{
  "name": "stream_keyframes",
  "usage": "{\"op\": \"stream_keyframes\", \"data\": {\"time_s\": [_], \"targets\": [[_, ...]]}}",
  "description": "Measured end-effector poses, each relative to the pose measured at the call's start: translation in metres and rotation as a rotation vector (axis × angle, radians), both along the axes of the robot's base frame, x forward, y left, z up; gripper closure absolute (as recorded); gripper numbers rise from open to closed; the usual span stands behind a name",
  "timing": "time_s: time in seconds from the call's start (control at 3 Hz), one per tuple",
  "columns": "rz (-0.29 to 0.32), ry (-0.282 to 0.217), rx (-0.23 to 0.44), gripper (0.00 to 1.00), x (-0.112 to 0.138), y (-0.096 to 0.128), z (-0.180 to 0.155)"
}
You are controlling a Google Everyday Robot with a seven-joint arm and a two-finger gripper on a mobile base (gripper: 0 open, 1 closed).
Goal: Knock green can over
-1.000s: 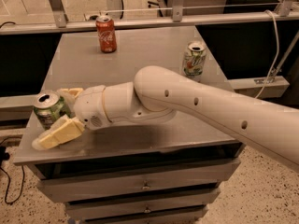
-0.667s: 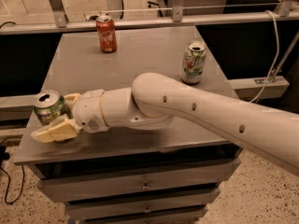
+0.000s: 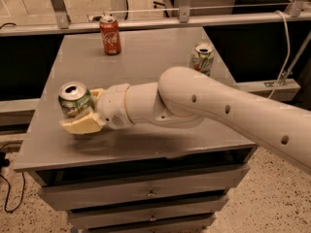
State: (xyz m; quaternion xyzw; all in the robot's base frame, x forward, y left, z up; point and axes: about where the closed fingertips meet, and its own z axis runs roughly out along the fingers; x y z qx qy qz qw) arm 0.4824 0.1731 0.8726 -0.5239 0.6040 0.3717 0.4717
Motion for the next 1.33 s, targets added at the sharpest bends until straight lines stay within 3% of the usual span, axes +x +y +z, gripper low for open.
{"op": "stream_keyframes", "data": {"time_s": [0.33, 0.67, 1.0, 1.33], "targets": [[-0.026, -0.049, -0.097, 1.00, 0.017, -0.034, 0.032], [-0.023, -0.063, -0.245, 1.00, 0.041, -0.068, 0.064], [-0.033, -0.028, -0.426, 1.00, 0.063, -0.094, 0.073], [-0.006, 0.019, -0.633, 1.00, 0.072, -0.106, 0.051]]}}
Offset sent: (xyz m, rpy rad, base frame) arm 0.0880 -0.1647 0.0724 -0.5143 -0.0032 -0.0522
